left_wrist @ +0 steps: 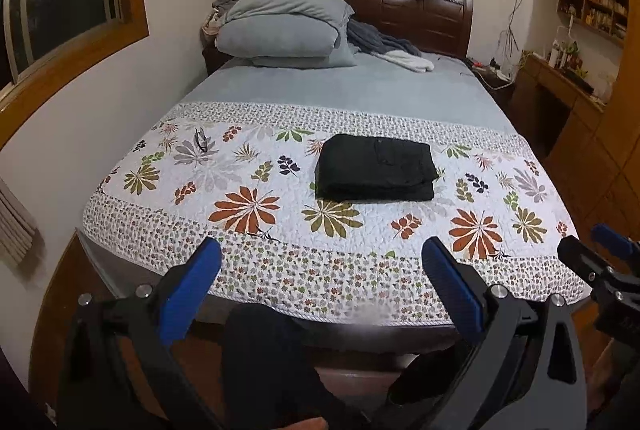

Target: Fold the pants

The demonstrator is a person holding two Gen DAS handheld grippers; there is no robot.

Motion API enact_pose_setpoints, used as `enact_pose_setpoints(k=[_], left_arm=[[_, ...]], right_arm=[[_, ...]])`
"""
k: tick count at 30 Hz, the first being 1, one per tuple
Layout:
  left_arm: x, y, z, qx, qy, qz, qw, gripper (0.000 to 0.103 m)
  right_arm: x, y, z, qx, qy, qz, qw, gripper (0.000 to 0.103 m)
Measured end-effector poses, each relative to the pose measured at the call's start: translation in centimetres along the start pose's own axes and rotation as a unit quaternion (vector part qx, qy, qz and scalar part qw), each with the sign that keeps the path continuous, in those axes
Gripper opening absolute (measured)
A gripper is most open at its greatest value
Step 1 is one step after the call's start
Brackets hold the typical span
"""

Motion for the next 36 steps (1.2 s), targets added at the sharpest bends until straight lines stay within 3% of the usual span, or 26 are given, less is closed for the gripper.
enact_pose_setpoints(k=[7,12,36], left_arm=[[-1.1,0.4,-0.6,-0.007,0.010,0.004,0.9999,0.100],[-1.6,0.7,-1.0,-0.001,-0.009,0.010,0.9999,0.100],[-2.8,0.5,-1.3,-0.001,-0.010,0.022,0.9997,0.100]], right_arm=[[-1.0,0.4,0.1,-0.002,0.011,0.007,1.000,0.099],[-1.5,0.5,0.0,-0.004,0.015,0.012,1.000,0.099],[-2.7,0.7,-0.2,-0.003,0.013,0.020,1.000,0.099]])
Point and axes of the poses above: each gripper's, at about its wrist camera, not at the fingertips, and x roughly against the way its jaws point, z to its left, y to its top, the point moved 4 cm from there along -x, roughly the way its jaws point, and after that the axes turned 6 degrees about z, right-handed, at the moved point
